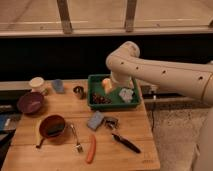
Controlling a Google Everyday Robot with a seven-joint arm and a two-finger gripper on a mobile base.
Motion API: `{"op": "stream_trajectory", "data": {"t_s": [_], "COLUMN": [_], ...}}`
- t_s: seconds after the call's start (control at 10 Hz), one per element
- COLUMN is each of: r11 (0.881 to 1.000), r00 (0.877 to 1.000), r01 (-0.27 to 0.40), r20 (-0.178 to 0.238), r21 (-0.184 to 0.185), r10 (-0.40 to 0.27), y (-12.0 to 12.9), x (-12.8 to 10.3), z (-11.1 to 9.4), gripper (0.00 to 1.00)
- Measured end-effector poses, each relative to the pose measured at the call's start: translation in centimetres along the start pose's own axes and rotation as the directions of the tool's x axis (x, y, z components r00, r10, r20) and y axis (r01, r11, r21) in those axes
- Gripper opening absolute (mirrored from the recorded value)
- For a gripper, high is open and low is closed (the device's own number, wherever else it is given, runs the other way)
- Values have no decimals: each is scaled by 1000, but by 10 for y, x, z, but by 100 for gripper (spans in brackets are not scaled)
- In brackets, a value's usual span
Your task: Wipe table surface with eraser
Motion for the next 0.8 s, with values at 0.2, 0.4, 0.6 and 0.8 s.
{"op": "stream_trajectory", "data": {"t_s": [0.2,0.4,0.6,0.8], "r11": [990,967,966,966], "r00": [990,970,969,969], "r01": [134,241,244,244], "r20": [41,58,57,57], "r21": [-54,-87,-87,-88], "r10": [-132,-237,-240,-240], "y": [73,119,119,119], "x": [-2,11,13,13], "z": [-15,-23,-23,-23], "gripper": [76,76,76,76]}}
